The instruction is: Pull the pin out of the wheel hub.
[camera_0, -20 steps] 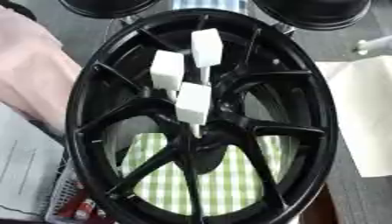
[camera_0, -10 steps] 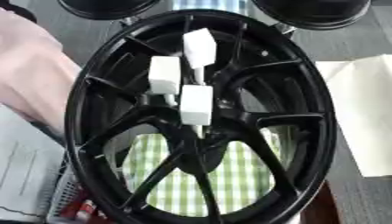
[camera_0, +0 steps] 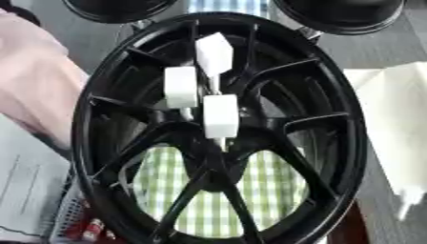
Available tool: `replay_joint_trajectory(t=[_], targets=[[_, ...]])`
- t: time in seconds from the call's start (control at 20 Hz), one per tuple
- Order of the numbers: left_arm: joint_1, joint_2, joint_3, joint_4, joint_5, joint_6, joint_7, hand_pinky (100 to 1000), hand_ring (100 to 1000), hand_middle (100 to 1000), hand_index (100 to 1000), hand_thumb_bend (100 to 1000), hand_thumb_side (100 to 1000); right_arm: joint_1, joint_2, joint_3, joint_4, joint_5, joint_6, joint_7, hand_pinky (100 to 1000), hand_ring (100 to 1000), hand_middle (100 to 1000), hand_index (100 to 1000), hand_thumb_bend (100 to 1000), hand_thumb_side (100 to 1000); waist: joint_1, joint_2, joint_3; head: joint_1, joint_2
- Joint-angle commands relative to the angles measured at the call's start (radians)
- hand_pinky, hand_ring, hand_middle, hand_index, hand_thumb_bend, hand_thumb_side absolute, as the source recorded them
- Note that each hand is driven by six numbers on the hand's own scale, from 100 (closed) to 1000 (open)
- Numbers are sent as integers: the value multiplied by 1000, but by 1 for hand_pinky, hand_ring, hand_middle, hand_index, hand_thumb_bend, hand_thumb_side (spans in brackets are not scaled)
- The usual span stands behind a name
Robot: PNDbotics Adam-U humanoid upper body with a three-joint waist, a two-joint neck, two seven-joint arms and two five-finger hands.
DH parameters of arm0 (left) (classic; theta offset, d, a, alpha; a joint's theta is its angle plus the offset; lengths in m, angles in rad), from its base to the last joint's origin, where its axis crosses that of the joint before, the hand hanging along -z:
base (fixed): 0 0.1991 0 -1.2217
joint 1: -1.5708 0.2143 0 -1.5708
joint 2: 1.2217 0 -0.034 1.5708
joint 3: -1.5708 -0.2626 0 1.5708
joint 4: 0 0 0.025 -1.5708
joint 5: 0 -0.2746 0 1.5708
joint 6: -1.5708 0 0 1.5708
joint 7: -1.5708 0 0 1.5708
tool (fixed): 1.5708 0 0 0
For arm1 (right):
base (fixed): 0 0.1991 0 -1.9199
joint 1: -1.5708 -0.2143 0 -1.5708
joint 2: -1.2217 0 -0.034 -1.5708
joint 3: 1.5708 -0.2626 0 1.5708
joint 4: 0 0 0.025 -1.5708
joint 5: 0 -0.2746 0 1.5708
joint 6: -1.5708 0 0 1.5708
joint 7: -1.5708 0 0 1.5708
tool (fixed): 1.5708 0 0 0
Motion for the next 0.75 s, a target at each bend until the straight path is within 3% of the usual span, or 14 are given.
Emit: replay_joint_trajectory(t=[0.05, 0.3, 0.6, 0.75], targets=[[-9, 17, 2, -16, 4, -2, -4, 745, 769, 716, 686, 339, 728, -8, -31, -16, -47, -46, -26, -54, 811, 803, 654, 741, 288, 562, -4, -21, 2, -5, -15], [-14, 16, -3, -17, 5, -2, -9, 745, 769, 716, 686, 339, 727, -38, -51, 46, -131, -110, -81, -138, 805, 758, 585, 690, 300, 400, -7, -24, 14, -12, -14], [-21, 13, -11, -17, 7, -2, -17, 745, 768, 716, 686, 340, 726, -133, -61, 209, -294, -166, -174, -238, 808, 744, 571, 683, 262, 381, -8, -26, 32, -26, -13], [-22, 11, -12, -17, 7, -2, -19, 744, 768, 716, 686, 340, 725, -192, -40, 288, -380, -177, -179, -256, 806, 741, 567, 682, 253, 380, -8, -29, 38, -28, -11]])
